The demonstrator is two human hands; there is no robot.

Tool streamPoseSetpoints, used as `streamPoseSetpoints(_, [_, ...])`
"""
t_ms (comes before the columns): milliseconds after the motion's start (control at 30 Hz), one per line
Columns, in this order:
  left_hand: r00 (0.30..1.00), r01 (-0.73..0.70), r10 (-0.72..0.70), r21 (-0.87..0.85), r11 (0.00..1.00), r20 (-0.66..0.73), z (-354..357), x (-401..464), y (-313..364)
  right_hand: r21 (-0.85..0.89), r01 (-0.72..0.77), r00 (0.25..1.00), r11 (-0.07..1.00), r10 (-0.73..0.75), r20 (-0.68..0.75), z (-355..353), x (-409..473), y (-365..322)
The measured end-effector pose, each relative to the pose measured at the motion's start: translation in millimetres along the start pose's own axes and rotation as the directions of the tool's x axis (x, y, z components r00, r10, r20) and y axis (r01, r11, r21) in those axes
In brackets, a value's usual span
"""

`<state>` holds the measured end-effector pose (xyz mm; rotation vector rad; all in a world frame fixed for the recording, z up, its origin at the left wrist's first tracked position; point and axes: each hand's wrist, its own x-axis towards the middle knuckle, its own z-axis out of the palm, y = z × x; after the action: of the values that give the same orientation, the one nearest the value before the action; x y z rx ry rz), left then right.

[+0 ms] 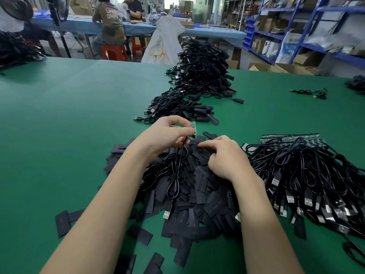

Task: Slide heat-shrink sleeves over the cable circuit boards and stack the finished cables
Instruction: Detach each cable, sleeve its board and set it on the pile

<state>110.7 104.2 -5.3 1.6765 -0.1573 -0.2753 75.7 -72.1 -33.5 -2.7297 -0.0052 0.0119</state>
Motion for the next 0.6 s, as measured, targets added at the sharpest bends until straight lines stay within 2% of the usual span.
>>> streamPoseSetpoints(300, [1.000,0.004,-0.004,0.027,1.000,0.001,0,1,0,0.056,0.019,0.998,0.998,-0.016,-0.054,-4,0,5])
streamPoseSetpoints(400, [1.000,0.004,-0.004,0.026,1.000,-0.004,0,1,0,0.083,0.025,0.991,0.996,-0.014,-0.132,-5,1,7])
streamPoseSetpoints(500, [1.000,0.006,-0.006,0.032,0.999,-0.004,0,1,1,0.195,0.060,0.975,0.979,-0.016,-0.220,-10,0,8])
streamPoseSetpoints(600, [1.000,0.009,-0.009,0.040,0.999,-0.006,2,0,1,0.412,0.107,0.965,0.905,0.004,-0.261,-17,0,10])
